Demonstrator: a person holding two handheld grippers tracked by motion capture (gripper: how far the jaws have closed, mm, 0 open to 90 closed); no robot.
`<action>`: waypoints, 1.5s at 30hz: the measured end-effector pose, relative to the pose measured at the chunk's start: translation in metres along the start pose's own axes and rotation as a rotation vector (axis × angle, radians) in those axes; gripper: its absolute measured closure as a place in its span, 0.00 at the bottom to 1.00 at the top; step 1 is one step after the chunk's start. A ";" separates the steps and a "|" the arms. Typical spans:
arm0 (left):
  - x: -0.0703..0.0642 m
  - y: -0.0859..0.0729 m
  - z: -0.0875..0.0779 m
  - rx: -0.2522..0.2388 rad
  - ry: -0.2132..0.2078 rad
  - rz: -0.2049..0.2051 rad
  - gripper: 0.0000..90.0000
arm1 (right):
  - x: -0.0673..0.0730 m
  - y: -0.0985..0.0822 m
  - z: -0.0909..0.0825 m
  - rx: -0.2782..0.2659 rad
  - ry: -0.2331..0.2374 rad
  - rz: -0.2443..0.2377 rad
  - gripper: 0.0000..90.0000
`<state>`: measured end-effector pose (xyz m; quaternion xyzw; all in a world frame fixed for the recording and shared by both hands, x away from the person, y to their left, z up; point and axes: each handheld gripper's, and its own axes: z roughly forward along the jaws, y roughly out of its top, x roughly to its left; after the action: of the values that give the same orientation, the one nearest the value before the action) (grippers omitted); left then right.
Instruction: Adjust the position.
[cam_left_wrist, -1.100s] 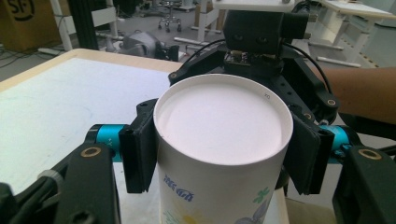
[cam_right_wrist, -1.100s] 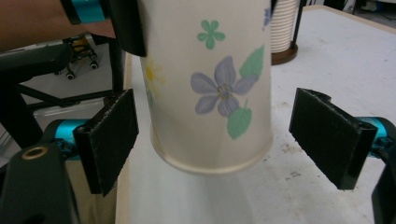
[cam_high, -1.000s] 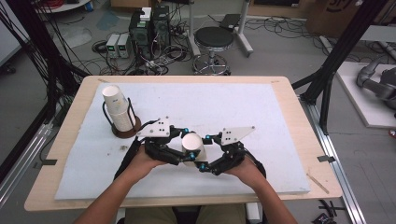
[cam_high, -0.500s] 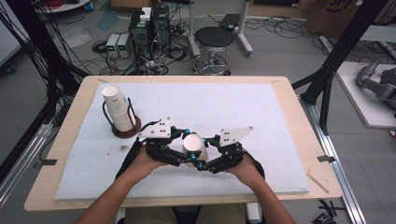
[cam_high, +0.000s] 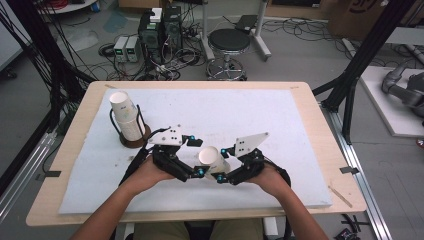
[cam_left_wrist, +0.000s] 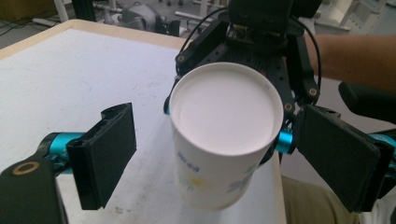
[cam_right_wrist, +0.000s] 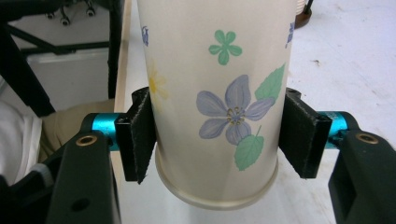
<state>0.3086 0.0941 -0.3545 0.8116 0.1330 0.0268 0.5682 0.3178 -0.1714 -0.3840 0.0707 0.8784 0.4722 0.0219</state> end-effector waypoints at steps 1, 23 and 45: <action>0.000 0.000 -0.001 0.003 0.002 0.001 0.13 | 0.000 0.001 -0.002 0.013 -0.003 -0.007 0.39; -0.001 0.008 -0.008 0.075 -0.020 0.029 0.15 | -0.004 0.034 -0.013 0.163 0.013 -0.098 0.40; -0.004 0.007 0.007 0.173 -0.050 0.049 0.21 | 0.006 0.056 0.007 0.424 0.015 -0.186 0.40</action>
<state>0.3077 0.0848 -0.3504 0.8612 0.1004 0.0087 0.4982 0.3190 -0.1339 -0.3410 -0.0111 0.9608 0.2735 0.0436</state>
